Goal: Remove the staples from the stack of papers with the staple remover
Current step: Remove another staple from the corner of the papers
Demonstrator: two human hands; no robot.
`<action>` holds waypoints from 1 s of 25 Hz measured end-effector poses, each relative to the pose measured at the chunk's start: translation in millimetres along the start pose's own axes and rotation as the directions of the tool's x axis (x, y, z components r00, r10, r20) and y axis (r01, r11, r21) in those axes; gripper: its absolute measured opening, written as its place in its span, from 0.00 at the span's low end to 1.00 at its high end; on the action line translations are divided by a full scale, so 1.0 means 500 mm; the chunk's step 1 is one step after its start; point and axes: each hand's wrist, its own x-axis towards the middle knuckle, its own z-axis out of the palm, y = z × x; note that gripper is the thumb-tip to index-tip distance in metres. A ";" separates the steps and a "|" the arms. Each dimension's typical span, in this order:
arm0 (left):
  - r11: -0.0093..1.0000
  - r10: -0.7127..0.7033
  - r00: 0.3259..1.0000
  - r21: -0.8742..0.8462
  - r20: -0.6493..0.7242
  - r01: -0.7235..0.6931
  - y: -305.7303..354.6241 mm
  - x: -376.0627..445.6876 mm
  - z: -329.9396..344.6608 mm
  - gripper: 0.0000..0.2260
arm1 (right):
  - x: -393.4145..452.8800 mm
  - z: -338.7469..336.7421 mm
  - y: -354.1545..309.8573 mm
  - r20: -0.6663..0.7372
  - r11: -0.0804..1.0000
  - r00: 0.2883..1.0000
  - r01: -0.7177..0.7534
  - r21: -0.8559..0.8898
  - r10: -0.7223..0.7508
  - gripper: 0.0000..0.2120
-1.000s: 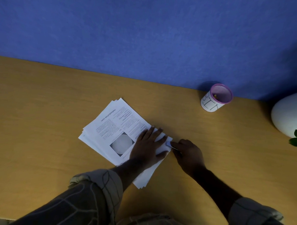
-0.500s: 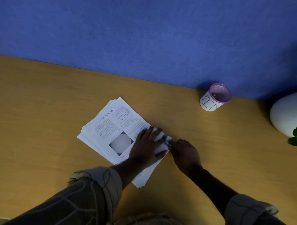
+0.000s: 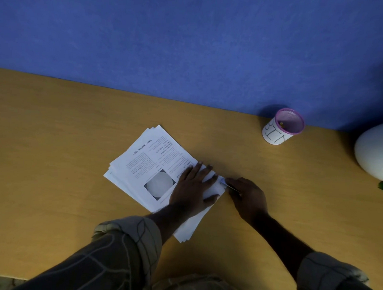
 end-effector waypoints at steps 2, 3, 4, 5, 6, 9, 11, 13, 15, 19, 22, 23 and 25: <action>1.000 0.002 1.000 -0.001 -0.002 -0.002 -0.001 0.001 0.000 0.28 | -0.005 -0.006 0.013 -0.001 0.999 1.000 -0.017 0.033 0.017 0.15; 1.000 0.002 1.000 0.001 -0.003 -0.002 -0.001 0.001 0.000 0.28 | -0.009 -0.007 0.017 0.008 0.999 1.000 -0.023 0.037 0.023 0.15; 1.000 0.001 1.000 0.003 -0.005 -0.001 -0.001 0.001 0.000 0.28 | -0.011 -0.007 0.020 0.019 0.999 0.999 -0.032 0.034 0.031 0.15; 1.000 0.000 1.000 0.003 -0.006 0.000 -0.001 0.001 0.001 0.28 | -0.012 -0.006 0.020 0.025 0.999 0.999 -0.040 0.029 0.039 0.15; 1.000 -0.001 1.000 0.001 -0.007 0.001 0.000 0.001 0.000 0.29 | -0.013 -0.005 0.019 0.027 0.999 0.999 -0.043 0.024 0.042 0.14; 1.000 -0.010 1.000 -0.011 -0.012 0.010 0.001 -0.001 0.000 0.29 | -0.009 -0.002 0.009 0.039 1.000 0.999 0.027 -0.003 -0.027 0.13; 1.000 -0.009 1.000 -0.019 -0.015 0.009 0.000 -0.002 0.000 0.29 | -0.006 -0.003 0.002 0.067 0.995 0.994 0.085 -0.059 -0.081 0.12; 1.000 -0.003 1.000 -0.021 -0.022 0.003 0.001 -0.001 0.001 0.28 | -0.001 -0.006 -0.006 0.079 0.988 0.992 0.111 -0.107 -0.103 0.11; 1.000 0.005 1.000 -0.012 -0.030 -0.005 0.000 0.000 0.002 0.28 | 0.003 -0.006 -0.017 0.099 0.976 0.987 0.144 -0.161 -0.129 0.09; 1.000 0.001 1.000 -0.012 -0.028 -0.002 -0.001 0.001 0.006 0.28 | 0.008 -0.007 -0.038 0.147 0.965 0.982 0.147 -0.218 -0.116 0.09; 1.000 0.001 1.000 -0.013 -0.030 -0.002 -0.002 0.001 0.009 0.27 | 0.011 -0.012 -0.041 0.194 0.926 0.967 0.219 -0.307 -0.164 0.10; 1.000 0.001 0.999 -0.015 -0.032 -0.002 -0.002 0.001 0.009 0.27 | 0.014 -0.015 -0.039 0.215 0.907 0.959 0.251 -0.337 -0.185 0.10; 1.000 0.002 0.999 -0.012 -0.038 -0.003 -0.001 0.001 0.009 0.27 | 0.023 -0.018 -0.035 0.238 0.924 0.960 0.222 -0.312 -0.150 0.10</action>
